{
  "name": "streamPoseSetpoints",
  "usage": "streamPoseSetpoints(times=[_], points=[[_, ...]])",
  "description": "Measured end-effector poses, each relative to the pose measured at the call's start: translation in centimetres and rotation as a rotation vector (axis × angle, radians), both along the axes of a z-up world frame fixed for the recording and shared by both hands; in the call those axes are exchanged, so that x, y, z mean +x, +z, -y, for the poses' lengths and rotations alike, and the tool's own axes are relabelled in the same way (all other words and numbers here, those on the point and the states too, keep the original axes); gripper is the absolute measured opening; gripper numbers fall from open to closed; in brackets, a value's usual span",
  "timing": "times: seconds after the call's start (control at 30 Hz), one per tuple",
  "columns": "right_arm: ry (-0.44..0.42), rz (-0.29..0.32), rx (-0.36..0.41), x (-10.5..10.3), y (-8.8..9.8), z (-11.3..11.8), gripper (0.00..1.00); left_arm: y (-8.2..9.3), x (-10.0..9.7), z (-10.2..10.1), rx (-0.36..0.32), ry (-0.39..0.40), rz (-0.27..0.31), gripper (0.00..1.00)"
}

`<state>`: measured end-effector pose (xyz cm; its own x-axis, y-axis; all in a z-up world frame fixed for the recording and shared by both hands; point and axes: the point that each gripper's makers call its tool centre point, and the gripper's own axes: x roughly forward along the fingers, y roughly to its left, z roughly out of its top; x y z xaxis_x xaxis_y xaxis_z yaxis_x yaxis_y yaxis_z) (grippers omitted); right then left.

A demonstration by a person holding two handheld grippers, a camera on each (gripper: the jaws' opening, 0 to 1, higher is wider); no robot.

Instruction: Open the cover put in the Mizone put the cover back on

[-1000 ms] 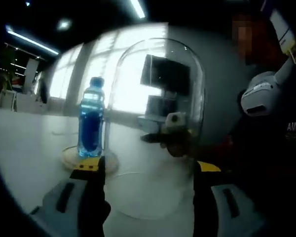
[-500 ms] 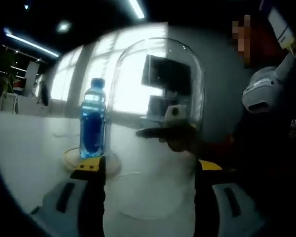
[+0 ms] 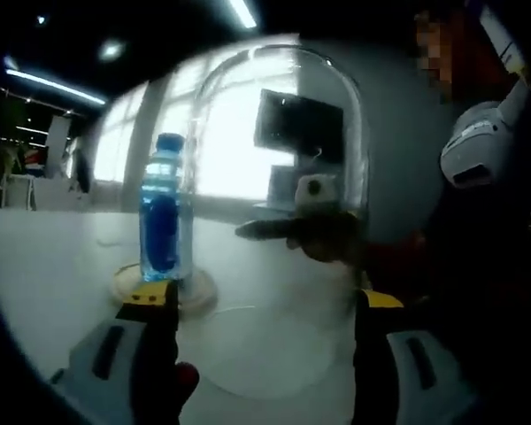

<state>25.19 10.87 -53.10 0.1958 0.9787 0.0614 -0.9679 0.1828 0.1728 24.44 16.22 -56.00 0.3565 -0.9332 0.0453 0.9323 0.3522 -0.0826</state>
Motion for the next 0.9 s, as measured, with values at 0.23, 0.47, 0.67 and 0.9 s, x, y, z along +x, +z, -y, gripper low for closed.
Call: streamPoseSetpoints(times=[0.23,0.47,0.67,0.9], points=[[-0.015,0.021,0.013,0.0,-0.1,-0.4,0.78,-0.8,0.5,0.0,0.052,0.015,0.040,0.78],[0.017,0.020,-0.043,0.2,-0.2,-0.4,0.77,0.9,0.0,-0.6,-0.030,-0.002,0.033,0.72],[0.037,0.013,-0.098,0.1,-0.3,-0.7,0.78,2.7,-0.2,-1.6,-0.132,0.002,-0.002,0.66],[0.049,0.005,-0.127,0.1,-0.5,-0.8,0.78,2.3,0.4,-1.2,-0.116,0.013,-0.003,0.67]])
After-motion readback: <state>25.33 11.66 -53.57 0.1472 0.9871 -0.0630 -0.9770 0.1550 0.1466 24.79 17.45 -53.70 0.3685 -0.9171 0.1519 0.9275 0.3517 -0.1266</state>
